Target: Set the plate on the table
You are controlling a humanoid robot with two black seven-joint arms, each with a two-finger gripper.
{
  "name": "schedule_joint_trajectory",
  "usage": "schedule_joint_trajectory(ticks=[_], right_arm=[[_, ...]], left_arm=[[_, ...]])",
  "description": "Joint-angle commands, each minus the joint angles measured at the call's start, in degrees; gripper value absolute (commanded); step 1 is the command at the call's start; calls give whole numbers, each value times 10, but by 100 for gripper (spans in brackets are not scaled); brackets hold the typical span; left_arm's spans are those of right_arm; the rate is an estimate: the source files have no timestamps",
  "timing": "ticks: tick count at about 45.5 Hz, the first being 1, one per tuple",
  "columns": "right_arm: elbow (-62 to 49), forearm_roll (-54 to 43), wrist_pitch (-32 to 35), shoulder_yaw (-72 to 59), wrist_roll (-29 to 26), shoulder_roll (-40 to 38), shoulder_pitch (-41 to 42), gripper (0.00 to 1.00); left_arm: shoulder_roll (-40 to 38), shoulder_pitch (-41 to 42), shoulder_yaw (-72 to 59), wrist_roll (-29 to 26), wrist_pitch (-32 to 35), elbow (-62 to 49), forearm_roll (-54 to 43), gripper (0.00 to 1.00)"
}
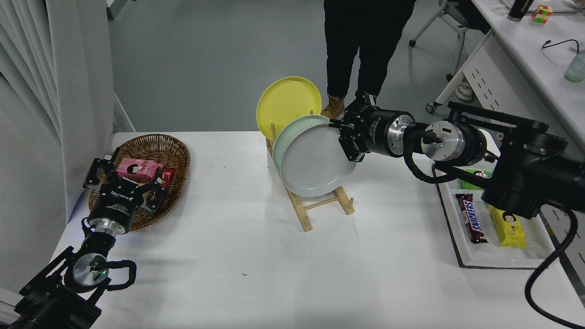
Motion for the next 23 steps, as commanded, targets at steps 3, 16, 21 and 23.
schedule_joint_trajectory(ticks=[3, 16, 21, 23], right_arm=[[-1, 209, -9, -171, -10, 44, 126, 0], [15, 349, -9, -260, -12, 92, 182, 0], [29, 410, -9, -295, -12, 109, 200, 0], [33, 433, -9, -307, -12, 116, 204, 0]], left_arm=[[0, 0, 0, 0, -2, 0, 0, 98], [0, 0, 0, 0, -3, 0, 0, 98], [0, 0, 0, 0, -3, 0, 0, 98], [0, 0, 0, 0, -3, 0, 0, 98]])
